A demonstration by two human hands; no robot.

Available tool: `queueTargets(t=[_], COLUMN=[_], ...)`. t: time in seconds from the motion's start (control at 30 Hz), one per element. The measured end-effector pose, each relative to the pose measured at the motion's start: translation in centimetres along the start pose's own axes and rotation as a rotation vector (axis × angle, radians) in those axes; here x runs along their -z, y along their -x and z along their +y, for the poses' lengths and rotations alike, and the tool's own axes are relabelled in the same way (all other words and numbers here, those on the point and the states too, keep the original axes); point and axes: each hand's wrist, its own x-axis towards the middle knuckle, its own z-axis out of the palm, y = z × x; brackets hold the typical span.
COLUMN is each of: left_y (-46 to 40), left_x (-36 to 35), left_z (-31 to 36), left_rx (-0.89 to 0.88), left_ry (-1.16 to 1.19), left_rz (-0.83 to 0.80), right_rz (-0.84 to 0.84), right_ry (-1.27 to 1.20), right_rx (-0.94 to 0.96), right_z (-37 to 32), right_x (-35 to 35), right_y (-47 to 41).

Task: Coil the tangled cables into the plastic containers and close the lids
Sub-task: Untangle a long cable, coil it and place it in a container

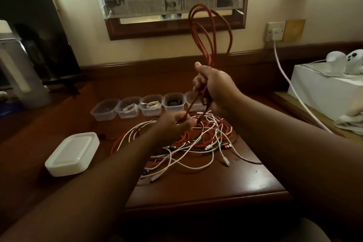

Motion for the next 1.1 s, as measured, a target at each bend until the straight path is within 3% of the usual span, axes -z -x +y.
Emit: queueTargets(t=[0.1,0.17,0.27,0.37,0.47,0.57,0.63,0.77,0.97,1.03,1.1], left_y=[0.0,-0.4,-1.4,-2.4,-2.6,-2.8,-2.7,-2.7,-1.9,-1.2,-0.4], left_x=[1.2,2.8,5.2,6.7,6.7,6.8,7.0,7.4,5.5,3.2,1.1], left_z=[-1.3,-1.6,-0.7,1.6,4.6,7.7,9.3,10.9,9.8,8.1,7.1], left_rx=[0.088,0.143,0.23,0.338,0.457,0.382,0.347,0.273,0.154,0.219,0.238], left_ry=[-0.028,0.011,0.187,0.449,0.791,1.14,1.234,1.226,1.005,0.807,0.652], left_rz=[0.087,0.21,0.428,0.588,0.479,0.386,0.393,0.355,0.534,0.414,0.161], right_rz=[0.04,0.077,0.103,0.044,-0.022,-0.154,-0.232,-0.196,0.024,0.065,0.101], right_ry=[-0.025,0.14,0.397,0.429,0.464,0.484,0.53,0.659,0.354,0.253,0.105], right_rx=[0.04,0.065,0.09,0.08,0.077,0.088,0.1,0.08,0.005,-0.004,0.003], right_z=[-0.6,-0.4,0.8,1.8,2.4,3.2,4.0,4.4,1.5,0.8,0.2], right_x=[1.2,2.2,3.3,3.2,1.9,0.2,-0.6,-1.3,-0.9,-0.9,-0.9], right_y=[-0.2,-0.5,-0.9,-0.6,0.0,0.2,0.2,0.0,-0.8,-0.9,-0.9])
